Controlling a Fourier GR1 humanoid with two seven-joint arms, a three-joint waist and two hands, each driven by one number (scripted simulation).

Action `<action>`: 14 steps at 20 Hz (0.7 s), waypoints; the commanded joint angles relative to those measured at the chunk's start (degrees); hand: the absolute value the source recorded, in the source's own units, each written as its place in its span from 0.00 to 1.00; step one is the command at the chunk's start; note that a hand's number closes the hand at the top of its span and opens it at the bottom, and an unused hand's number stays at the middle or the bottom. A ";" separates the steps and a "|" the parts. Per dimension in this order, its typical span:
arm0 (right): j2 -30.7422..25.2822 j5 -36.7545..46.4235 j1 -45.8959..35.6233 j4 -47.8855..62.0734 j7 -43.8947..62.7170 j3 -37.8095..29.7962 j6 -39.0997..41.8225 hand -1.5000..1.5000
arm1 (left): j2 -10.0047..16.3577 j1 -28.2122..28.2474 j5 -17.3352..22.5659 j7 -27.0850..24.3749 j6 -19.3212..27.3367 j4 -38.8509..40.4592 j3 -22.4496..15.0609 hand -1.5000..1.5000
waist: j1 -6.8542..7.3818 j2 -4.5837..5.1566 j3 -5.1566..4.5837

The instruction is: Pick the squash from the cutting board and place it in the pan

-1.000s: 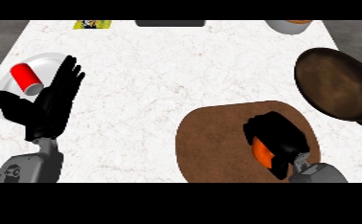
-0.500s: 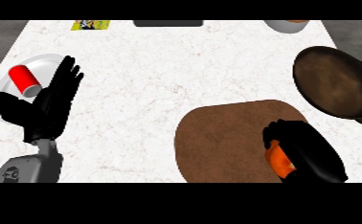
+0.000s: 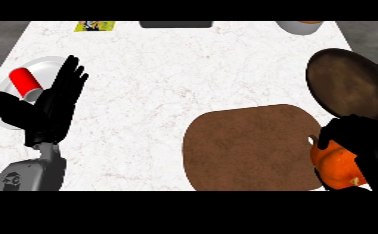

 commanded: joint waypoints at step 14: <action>-6.84 -16.25 -18.37 28.41 -8.65 -29.21 -1.73 1.00 | 0.51 2.64 1.58 -3.37 -4.04 1.29 1.86 0.50 | 1.06 0.32 0.05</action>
